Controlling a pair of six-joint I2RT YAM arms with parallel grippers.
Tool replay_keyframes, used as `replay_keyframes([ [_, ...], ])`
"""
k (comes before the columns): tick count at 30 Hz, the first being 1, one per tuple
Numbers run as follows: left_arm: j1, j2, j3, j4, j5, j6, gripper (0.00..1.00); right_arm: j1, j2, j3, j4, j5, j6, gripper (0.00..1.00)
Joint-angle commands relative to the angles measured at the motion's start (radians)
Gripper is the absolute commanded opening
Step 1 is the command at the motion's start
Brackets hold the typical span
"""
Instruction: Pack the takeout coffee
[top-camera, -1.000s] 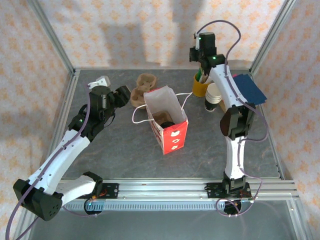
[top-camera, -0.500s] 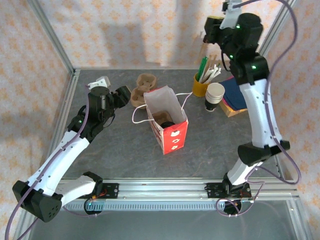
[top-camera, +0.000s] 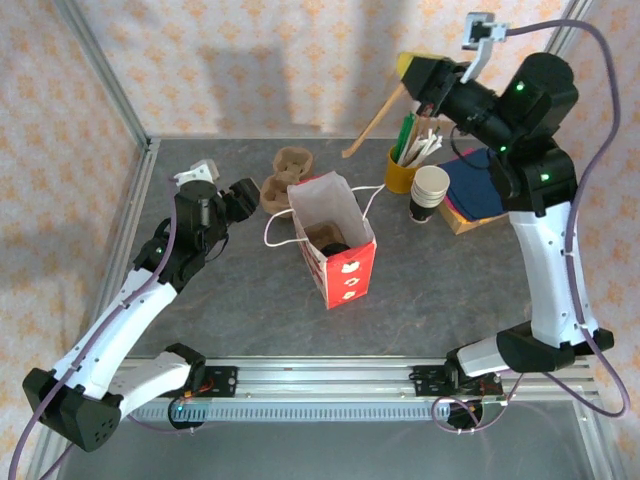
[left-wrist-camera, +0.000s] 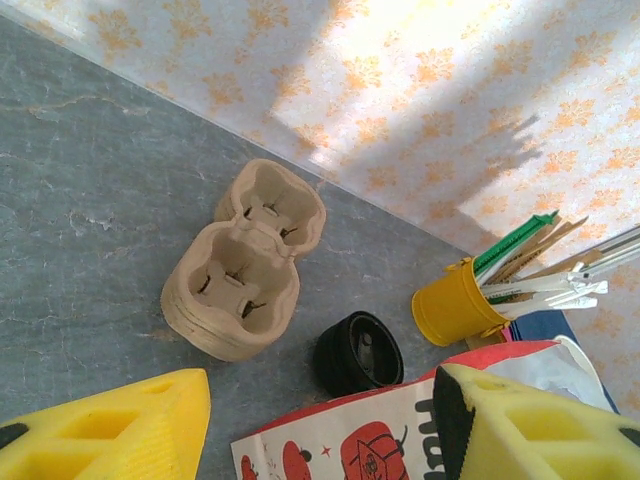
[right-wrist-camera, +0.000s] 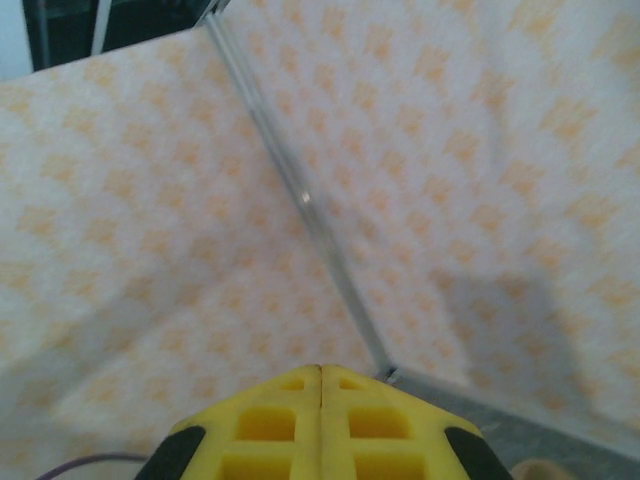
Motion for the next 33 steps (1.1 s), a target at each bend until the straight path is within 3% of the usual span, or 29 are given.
replay_keyframes([
  [1,0.012,-0.021,-0.008,0.038,0.009,-0.013,0.63,0.076,-0.046,-0.082,0.034,-0.037,0.021,0.0],
  [11,0.012,-0.008,-0.032,0.067,0.02,-0.022,0.63,0.258,-0.106,-0.378,0.032,0.181,-0.083,0.0],
  [17,0.013,0.001,-0.041,0.076,0.028,-0.024,0.63,0.3,-0.112,-0.512,0.109,0.243,-0.106,0.0],
  [21,0.012,0.006,-0.052,0.092,0.032,-0.025,0.63,0.305,-0.087,-0.512,0.115,0.24,-0.106,0.0],
  [22,0.012,0.011,-0.05,0.092,0.034,-0.025,0.63,0.305,-0.084,-0.505,0.113,0.237,-0.108,0.05],
  [26,0.012,0.02,-0.049,0.091,0.037,-0.026,0.63,0.305,-0.079,-0.436,0.069,0.285,-0.128,0.47],
  [30,0.012,0.025,-0.049,0.097,0.038,-0.025,0.63,0.303,-0.08,-0.349,0.016,0.402,-0.176,0.63],
  [33,0.012,0.028,-0.049,0.098,0.039,-0.024,0.63,0.28,-0.083,-0.311,-0.014,0.533,-0.204,0.68],
])
